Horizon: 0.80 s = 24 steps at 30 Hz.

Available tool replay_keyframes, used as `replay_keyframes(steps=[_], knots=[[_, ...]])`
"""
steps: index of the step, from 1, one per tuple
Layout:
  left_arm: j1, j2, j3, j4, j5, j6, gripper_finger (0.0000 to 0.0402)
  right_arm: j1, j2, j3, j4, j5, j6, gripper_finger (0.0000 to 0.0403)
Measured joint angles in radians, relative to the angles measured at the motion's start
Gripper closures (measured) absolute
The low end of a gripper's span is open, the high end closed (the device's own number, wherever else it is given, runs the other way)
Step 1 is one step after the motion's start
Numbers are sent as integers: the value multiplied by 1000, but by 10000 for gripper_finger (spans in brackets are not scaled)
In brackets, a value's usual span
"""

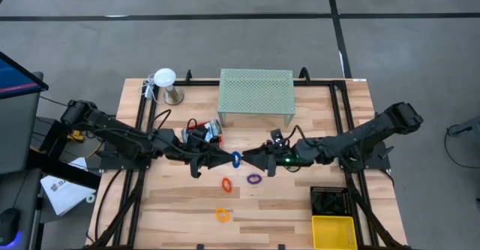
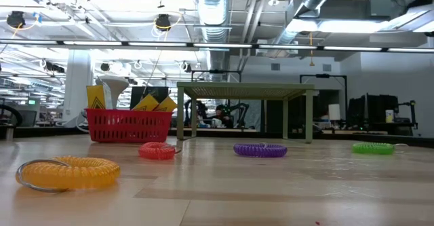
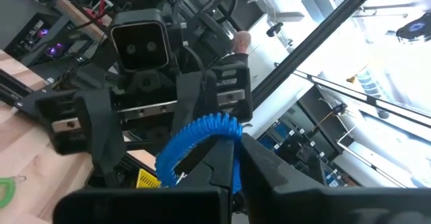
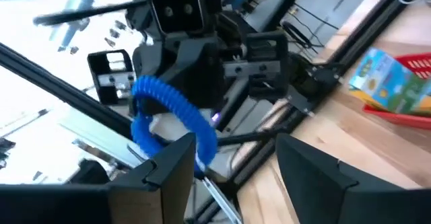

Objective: Pick & Place Office Desk Supplies
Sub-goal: Put the blue spring keychain into the yellow bin

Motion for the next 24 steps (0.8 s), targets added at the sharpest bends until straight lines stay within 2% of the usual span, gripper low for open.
replay_keyframes(steps=[6,15,19,24], knots=[[0,0,0,0,-2,-8,398,-18,50,0,109,-46,5,200],[0,0,0,-12,-14,-8,398,-18,59,62,93,-84,-41,202],[0,0,0,-15,-14,-8,398,-23,59,89,43,-96,-52,220],[0,0,0,-18,-13,-8,398,-23,59,99,28,-116,-68,263]])
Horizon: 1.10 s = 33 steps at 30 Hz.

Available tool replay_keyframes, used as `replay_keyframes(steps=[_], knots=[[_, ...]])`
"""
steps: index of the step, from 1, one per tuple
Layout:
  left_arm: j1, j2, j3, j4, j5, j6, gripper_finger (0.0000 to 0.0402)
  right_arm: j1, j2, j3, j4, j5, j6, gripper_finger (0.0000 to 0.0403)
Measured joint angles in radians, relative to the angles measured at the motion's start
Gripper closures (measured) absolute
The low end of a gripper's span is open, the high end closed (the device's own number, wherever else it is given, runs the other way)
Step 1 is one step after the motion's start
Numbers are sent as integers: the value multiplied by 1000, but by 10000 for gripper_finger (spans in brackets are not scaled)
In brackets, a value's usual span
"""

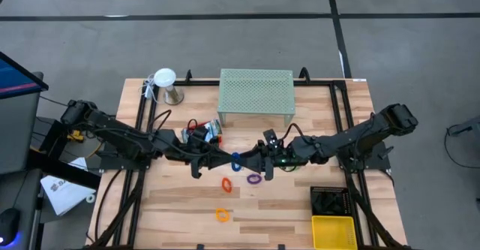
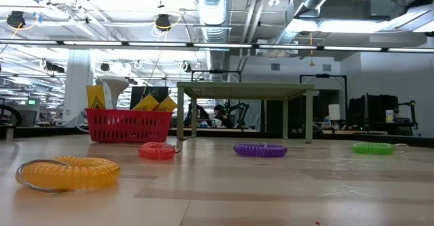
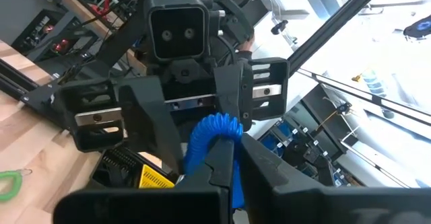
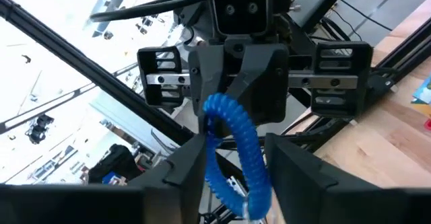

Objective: Pick & Place Office Desk Supplies
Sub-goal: Put the blue spring keychain into the yellow bin

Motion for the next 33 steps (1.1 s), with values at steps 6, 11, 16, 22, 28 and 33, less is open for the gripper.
replay_keyframes(steps=[6,11,16,22,28,33], knots=[[0,0,0,1,0,0,398,13,0,0,-4,-3,-16,331],[0,0,0,5,5,0,398,31,0,0,-6,1,-42,385],[-24,0,0,0,5,1,381,43,0,0,-2,7,-50,393],[-83,0,0,-83,17,-19,331,55,-16,0,8,8,-63,398],[-159,0,0,-238,6,-74,273,71,-48,0,24,8,-86,398],[-224,0,1,-452,-40,-150,243,83,-82,0,14,28,-105,398]])
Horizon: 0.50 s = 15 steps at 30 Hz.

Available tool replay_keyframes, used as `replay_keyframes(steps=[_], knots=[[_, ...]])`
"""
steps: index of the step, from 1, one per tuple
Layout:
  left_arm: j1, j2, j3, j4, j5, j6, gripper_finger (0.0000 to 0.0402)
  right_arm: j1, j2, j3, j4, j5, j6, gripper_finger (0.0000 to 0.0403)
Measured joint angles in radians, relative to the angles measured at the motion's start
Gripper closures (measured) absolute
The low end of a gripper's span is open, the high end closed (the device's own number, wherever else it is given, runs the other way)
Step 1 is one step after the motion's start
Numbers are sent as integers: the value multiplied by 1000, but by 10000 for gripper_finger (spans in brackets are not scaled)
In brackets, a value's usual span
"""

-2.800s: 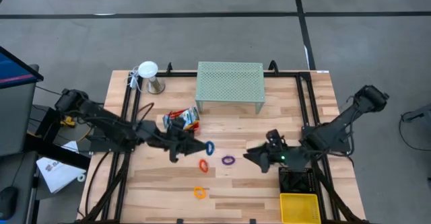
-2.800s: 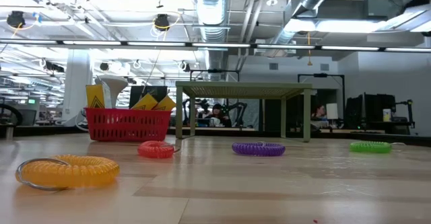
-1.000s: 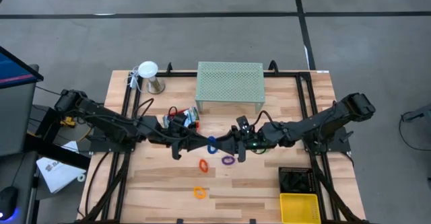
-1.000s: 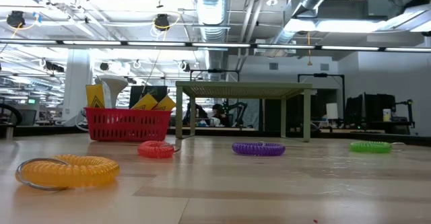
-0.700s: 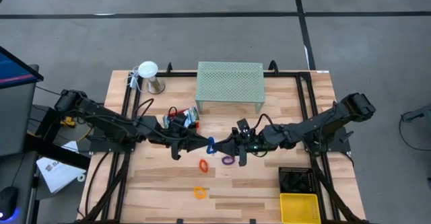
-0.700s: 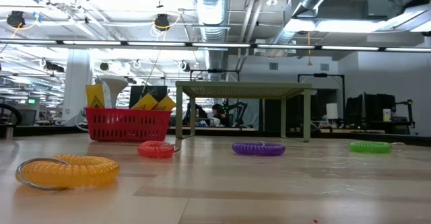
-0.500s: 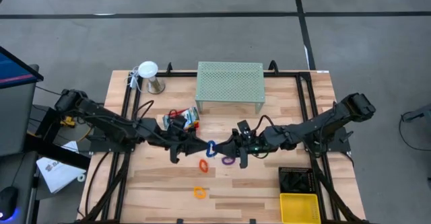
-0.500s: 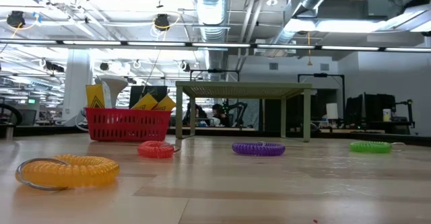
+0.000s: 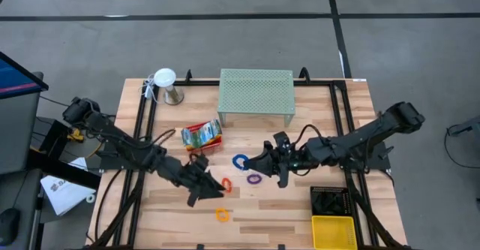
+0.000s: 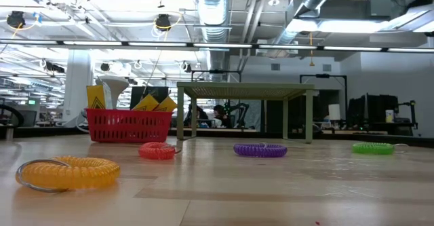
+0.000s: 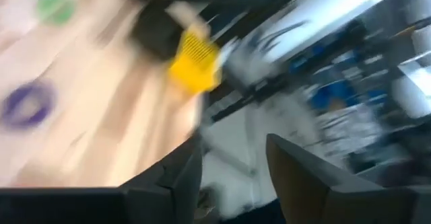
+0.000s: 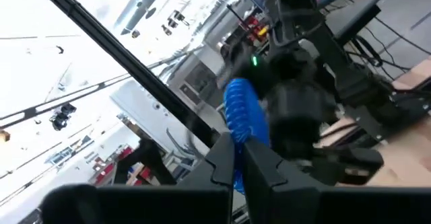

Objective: Pick & Place Office Desk Supplies
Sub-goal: Put the blue spring keychain into the yellow bin

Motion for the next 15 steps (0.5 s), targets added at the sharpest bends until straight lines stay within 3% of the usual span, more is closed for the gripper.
replay_keyframes(steps=[8,15], knots=[[-129,0,0,-432,-43,-250,230,40,-63,0,-219,37,52,398],[-252,0,0,-578,-90,-420,229,142,-75,0,-497,40,244,398]])
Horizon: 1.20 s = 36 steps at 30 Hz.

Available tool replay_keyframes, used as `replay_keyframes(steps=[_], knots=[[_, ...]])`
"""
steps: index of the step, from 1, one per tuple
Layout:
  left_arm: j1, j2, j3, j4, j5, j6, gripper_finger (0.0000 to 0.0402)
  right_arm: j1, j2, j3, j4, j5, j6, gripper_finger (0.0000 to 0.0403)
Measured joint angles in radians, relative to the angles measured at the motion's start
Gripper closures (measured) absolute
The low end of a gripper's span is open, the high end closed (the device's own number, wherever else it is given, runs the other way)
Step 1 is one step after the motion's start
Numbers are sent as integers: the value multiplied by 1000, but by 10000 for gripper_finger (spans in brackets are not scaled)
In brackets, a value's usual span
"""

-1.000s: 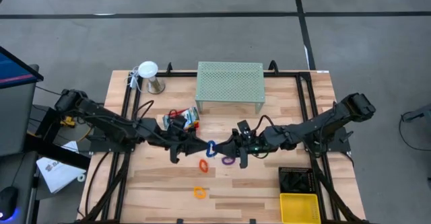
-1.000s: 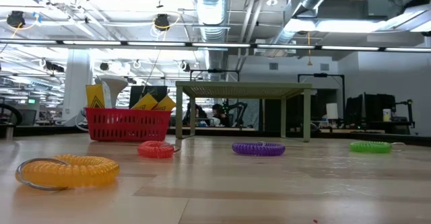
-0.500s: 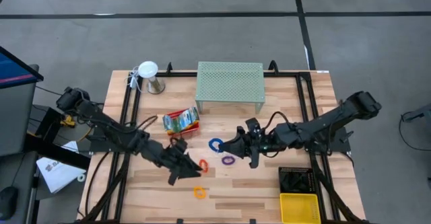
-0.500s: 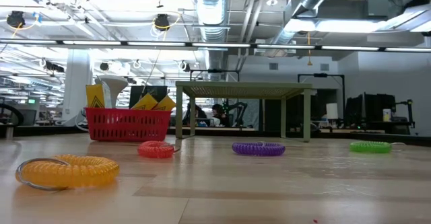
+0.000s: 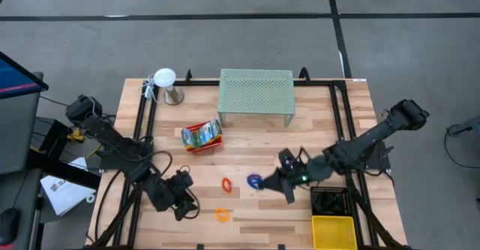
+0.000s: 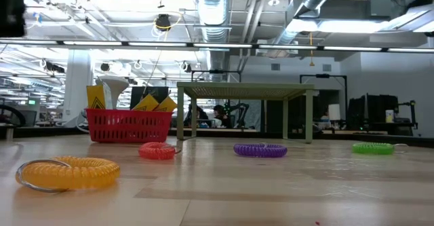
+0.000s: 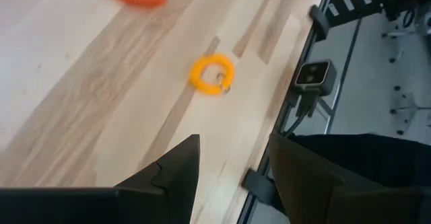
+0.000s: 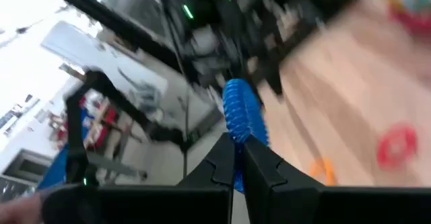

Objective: Pick & Place Office Desk Supplies
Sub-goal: Put the blue spring keychain into the yellow bin

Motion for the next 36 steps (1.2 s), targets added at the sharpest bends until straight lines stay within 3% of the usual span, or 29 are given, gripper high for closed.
replay_keyframes(steps=[9,20,23,26,36], knots=[[-53,0,0,-8,-157,-69,240,252,9,0,-271,111,342,396],[-43,0,-1,-77,-205,-66,250,636,10,0,-655,226,989,396],[-43,0,-1,-81,-233,-66,248,707,29,0,-726,213,1123,396],[-43,0,-1,-81,-240,-66,248,764,63,0,-758,128,1213,396],[-43,0,-1,-80,-258,-73,253,786,197,0,-667,-13,1248,386]])
